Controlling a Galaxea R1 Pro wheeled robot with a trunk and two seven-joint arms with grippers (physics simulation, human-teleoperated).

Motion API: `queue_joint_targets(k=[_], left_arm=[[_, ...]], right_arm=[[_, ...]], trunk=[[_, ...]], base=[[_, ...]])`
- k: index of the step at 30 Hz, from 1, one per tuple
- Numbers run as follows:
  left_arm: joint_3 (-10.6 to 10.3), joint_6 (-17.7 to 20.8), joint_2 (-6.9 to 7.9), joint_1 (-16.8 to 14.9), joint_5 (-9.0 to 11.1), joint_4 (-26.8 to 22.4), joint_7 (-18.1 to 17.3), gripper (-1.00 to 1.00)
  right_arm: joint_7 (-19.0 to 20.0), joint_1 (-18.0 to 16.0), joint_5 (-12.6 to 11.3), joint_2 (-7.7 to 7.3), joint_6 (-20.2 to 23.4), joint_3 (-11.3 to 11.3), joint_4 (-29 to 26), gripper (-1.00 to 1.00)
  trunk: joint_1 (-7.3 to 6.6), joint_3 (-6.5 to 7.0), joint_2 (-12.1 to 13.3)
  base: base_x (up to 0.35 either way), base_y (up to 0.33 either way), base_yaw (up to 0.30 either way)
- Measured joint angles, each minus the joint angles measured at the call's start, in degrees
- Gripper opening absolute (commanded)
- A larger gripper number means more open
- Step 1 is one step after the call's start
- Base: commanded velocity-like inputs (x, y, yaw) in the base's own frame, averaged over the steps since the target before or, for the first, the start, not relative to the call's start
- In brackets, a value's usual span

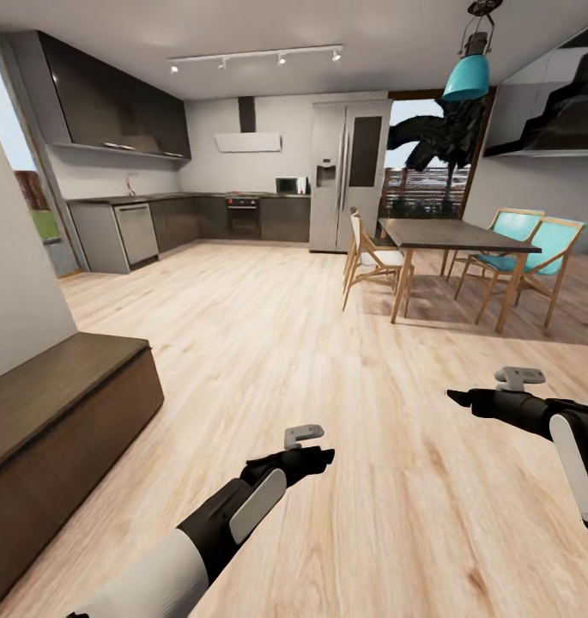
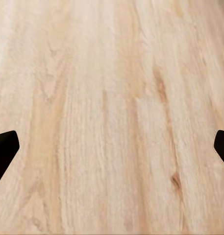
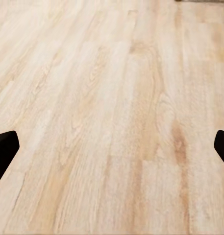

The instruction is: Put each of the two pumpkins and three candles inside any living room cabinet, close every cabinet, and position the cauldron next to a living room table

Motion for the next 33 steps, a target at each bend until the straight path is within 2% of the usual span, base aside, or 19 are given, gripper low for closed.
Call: queue_joint_targets(k=[11, 14, 19, 33], left_arm=[[0.2, -2.6, 0.00, 0.2, 0.4, 0.7, -0.8, 1.00], [0.2, -2.9, 0.03, 0.3, 1.9, 1.3, -1.1, 1.00], [0.2, -3.1, 0.05, 0.3, 3.4, 2.2, -1.7, 1.00], [0.2, -3.3, 0.06, 0.4, 4.0, 2.8, -1.9, 1.00]], right_arm=[[-0.1, 0.0, 0.1, -0.04, 0.0, 0.0, 0.0, 1.00], [-0.1, 0.0, 0.1, -0.07, 0.0, -0.1, 0.0, 1.00], [-0.1, 0.0, 0.1, -0.12, 0.0, -0.1, 0.0, 1.00], [-0.1, 0.0, 0.1, -0.26, 0.0, -0.4, 0.0, 1.00]], trunk=[[0.00, 0.39, 0.0], [0.00, 0.49, 0.0], [0.00, 0.66, 0.0], [0.00, 1.21, 0.0]], base=[[0.335, -0.001, -0.274], [0.336, -0.017, -0.274], [0.336, -0.067, -0.274], [0.336, -0.075, -0.274]])
